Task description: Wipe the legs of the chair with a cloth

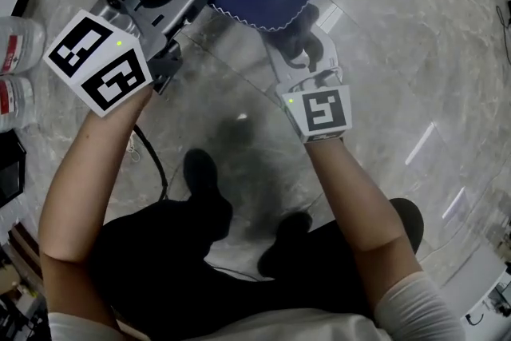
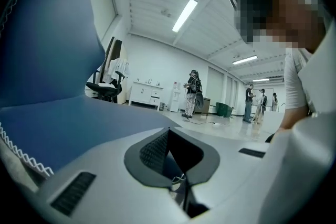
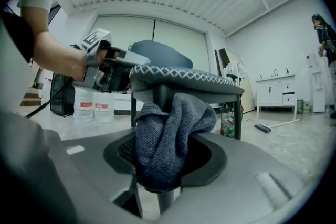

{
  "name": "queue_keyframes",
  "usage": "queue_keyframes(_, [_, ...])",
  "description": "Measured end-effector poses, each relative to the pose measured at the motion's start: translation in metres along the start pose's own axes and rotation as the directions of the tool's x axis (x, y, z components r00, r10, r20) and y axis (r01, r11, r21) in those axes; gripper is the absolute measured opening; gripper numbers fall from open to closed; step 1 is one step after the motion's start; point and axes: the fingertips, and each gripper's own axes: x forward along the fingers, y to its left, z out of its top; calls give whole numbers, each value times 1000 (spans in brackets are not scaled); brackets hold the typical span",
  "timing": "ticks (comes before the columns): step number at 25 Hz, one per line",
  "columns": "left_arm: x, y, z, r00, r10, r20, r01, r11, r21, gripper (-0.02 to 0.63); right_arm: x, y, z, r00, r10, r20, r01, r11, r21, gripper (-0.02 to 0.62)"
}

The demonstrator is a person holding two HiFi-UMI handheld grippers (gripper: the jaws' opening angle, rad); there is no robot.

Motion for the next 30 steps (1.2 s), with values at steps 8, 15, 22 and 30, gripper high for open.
queue_keyframes(8, [0,0,2,1000,-2,0,2,1000,14,5,11,-9,-160,960,1,-279,23,996,83,170])
queue_keyframes(15, [-1,-2,2,999,-9,31,9,1000,5,5,17,-15,-258,871,-10,-491,63,994,91,176])
queue_keyframes(22, [-1,1,2,999,7,34,-8,1000,16,5,17,-11,-250,802,46,-596,0,997,77,166])
queue_keyframes(30, [-3,2,3,999,26,43,-27,1000,8,5,10,-1,-55,951,38,-306,-39,999,3,167])
